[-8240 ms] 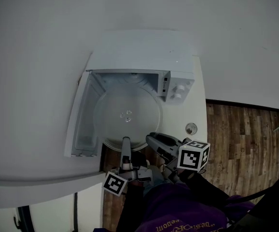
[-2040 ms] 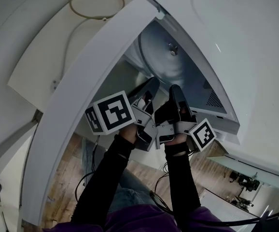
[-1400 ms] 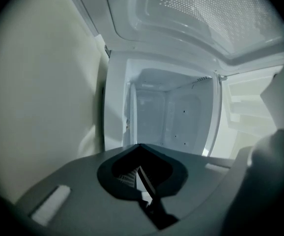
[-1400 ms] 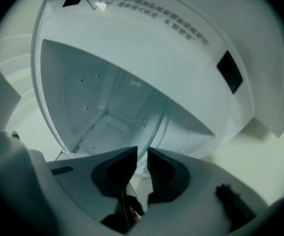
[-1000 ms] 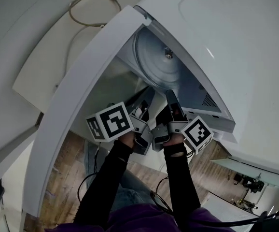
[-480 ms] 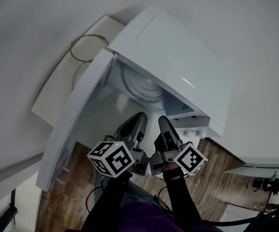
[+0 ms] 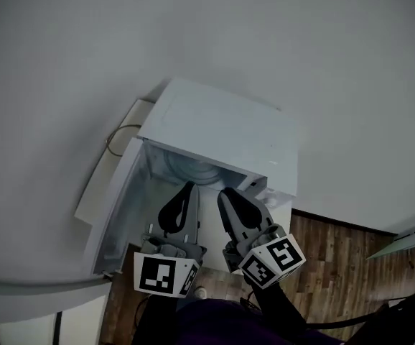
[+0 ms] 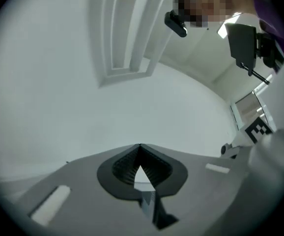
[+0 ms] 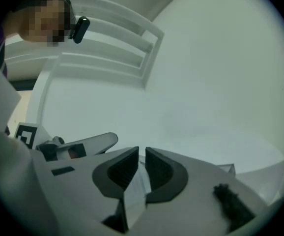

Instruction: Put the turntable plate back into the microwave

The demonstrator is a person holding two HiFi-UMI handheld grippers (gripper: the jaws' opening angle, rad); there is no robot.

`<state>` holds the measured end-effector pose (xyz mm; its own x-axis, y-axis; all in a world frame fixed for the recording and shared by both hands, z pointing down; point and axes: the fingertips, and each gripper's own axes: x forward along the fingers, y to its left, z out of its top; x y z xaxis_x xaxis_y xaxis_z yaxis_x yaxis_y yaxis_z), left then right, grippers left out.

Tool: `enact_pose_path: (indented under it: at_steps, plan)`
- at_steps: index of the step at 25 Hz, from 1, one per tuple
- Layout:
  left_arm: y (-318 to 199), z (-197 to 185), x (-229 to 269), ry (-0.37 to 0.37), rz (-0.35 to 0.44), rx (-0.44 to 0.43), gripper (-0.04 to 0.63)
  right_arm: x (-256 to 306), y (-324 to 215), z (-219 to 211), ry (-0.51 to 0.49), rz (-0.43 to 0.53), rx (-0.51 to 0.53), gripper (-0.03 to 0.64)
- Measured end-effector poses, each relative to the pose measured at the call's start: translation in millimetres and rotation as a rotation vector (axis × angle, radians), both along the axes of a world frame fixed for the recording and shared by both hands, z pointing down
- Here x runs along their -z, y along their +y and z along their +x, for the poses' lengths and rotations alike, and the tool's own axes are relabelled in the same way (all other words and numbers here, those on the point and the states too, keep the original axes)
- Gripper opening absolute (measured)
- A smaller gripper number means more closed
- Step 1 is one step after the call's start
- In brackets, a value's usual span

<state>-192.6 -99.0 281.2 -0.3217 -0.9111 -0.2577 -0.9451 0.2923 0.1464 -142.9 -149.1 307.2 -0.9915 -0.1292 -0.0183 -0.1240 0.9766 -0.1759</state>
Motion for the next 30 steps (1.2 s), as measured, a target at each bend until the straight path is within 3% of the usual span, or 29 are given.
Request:
enact_pose_path:
  at_steps: [4,9,16,30]
  plan:
    - [5.0,21.9,26.1,-0.134,-0.008,0.029,0.005,26.0,-7.2,20.1,-0.073,0.091,-0.033,0.03]
    - [3.0,35.7,34.1,-0.198,-0.022,0.028,0.005,41.9,-2.6,32.2,-0.13,0.156,-0.014,0.012]
    - [-2.0,44.5,27.7,-0.187,-0.055,0.014,0.005,42.7,-6.4,40.9,-0.141,0.15,-0.006,0.011]
    - [1.9,36.2,28.3,-0.172,-0.035,0.038,0.005,46.1,-6.3,38.6,-0.161,0.152,-0.006,0.011]
